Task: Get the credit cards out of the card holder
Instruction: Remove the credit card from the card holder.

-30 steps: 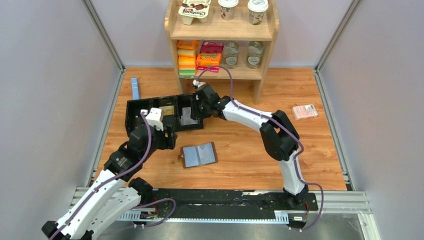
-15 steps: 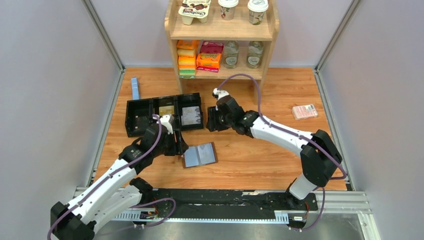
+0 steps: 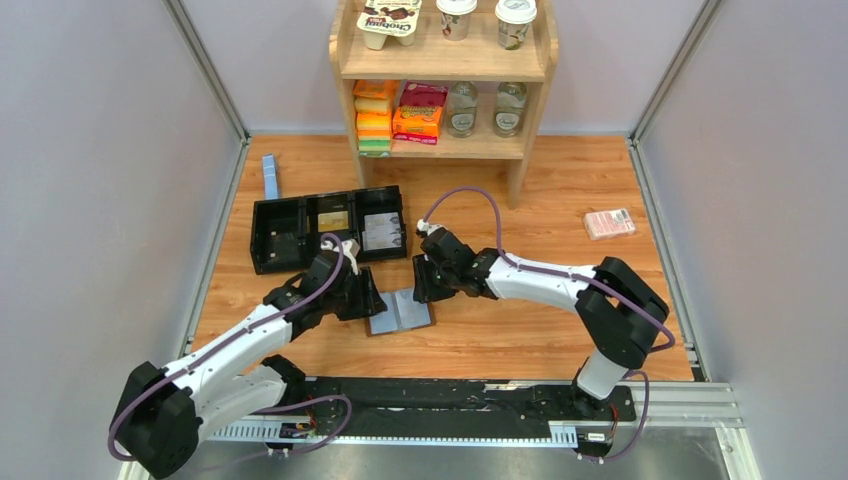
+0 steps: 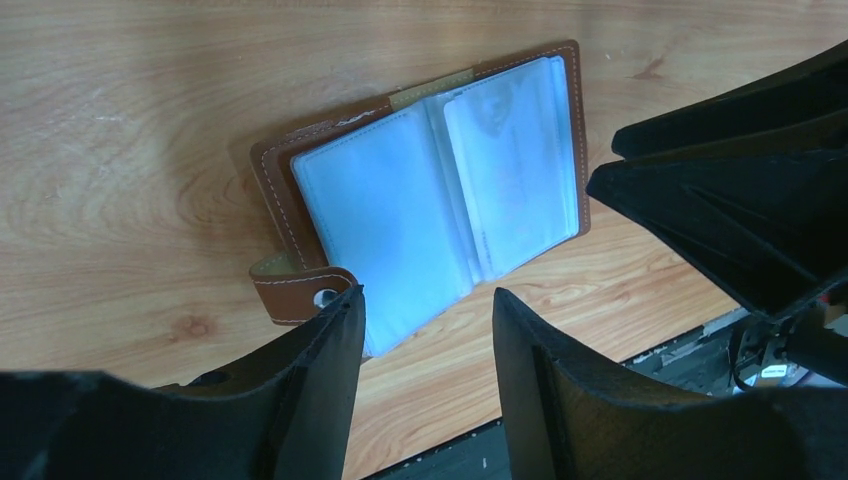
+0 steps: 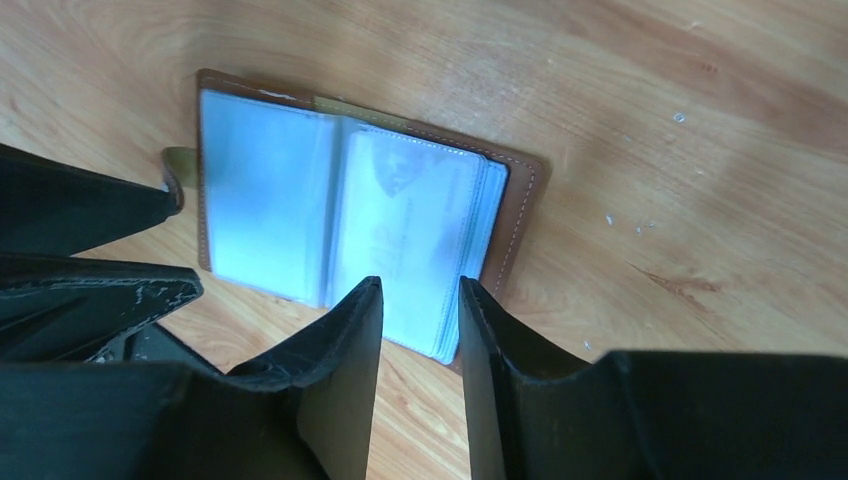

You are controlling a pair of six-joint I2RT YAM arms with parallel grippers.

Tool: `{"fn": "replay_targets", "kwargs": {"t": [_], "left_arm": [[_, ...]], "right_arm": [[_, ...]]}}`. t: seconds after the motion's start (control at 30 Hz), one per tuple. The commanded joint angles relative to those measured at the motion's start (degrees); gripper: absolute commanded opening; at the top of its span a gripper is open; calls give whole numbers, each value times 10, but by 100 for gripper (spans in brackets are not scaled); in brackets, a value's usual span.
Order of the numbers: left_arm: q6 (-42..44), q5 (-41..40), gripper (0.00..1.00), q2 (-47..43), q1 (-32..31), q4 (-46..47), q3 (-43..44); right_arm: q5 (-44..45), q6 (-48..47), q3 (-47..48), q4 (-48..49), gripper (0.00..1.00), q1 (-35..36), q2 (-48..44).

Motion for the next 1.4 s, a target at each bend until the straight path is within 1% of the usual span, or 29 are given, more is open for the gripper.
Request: {"fn": "replay_targets", "kwargs": {"t": [0.0,0.13,0.3,0.53,0.63,0.77,0.8,0.87,1.1,1.13,1.37], "left_arm": [[-23,9,57,30,-3,49,-10],[-33,10,56,58,-3,57,-19],[-46,12,53,81,-3,63,-31],[-55,17,41,95,-3,71,-39],[-57,17,41,99,-3,70,-40],[-60,15,41,102,-3,68,-42],[-61,14,41,102,-3,67,-43],[-61,13,40,103,-3,67,-42],[-62,14,40,109,-3,67,-42],[-62,14,40,109,-3,67,-42],[-63,15,40,113,-3,69,-43]], "right_arm": [[-6,12,12,21,36,6,33],[-6,12,12,22,36,9,51],[-16,9,13,25,35,12,59],[-29,6,17,28,35,13,54],[-7,2,20,18,36,16,43],[30,-8,31,-6,42,24,24],[57,-10,33,-8,43,26,21],[63,-15,36,-10,43,27,21],[41,-15,38,6,40,28,39],[21,-15,39,7,40,28,43],[-7,-18,38,20,36,28,67]]}}
